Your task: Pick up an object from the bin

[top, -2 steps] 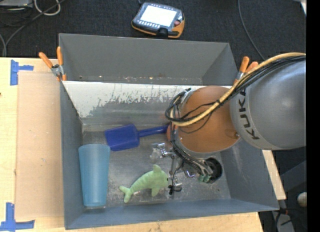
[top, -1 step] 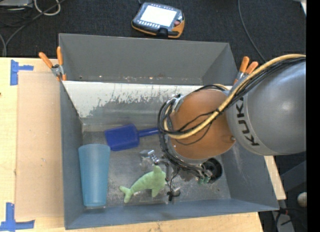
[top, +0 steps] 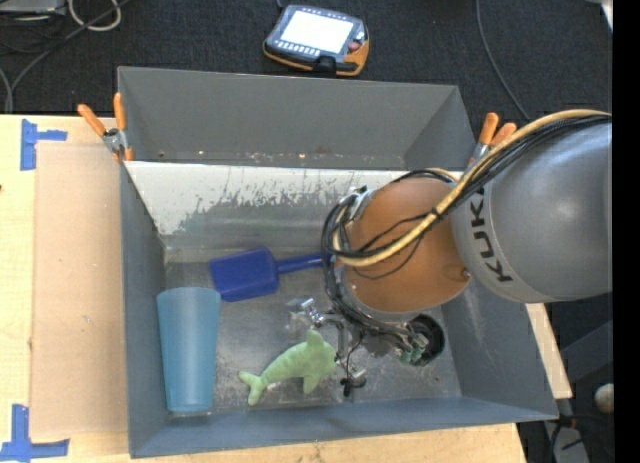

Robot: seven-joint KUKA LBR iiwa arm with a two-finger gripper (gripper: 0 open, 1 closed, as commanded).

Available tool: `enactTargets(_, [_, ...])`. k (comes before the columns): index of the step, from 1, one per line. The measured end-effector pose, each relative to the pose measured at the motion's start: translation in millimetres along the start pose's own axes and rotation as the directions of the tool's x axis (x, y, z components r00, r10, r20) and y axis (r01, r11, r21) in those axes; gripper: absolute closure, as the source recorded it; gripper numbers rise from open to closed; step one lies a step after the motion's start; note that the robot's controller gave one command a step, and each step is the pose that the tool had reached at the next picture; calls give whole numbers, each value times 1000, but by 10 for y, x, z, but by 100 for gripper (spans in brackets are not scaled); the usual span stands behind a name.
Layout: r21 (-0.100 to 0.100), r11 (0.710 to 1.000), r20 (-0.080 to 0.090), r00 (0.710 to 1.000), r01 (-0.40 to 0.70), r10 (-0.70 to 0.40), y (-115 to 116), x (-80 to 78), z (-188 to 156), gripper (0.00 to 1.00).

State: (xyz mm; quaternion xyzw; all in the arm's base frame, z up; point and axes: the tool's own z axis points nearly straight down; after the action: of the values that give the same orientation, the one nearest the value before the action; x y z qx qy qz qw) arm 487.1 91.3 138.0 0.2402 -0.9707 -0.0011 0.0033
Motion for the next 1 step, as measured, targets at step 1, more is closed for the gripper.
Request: enactTargets(1, [3,997,9,997,81,-81,-247,4,687,0])
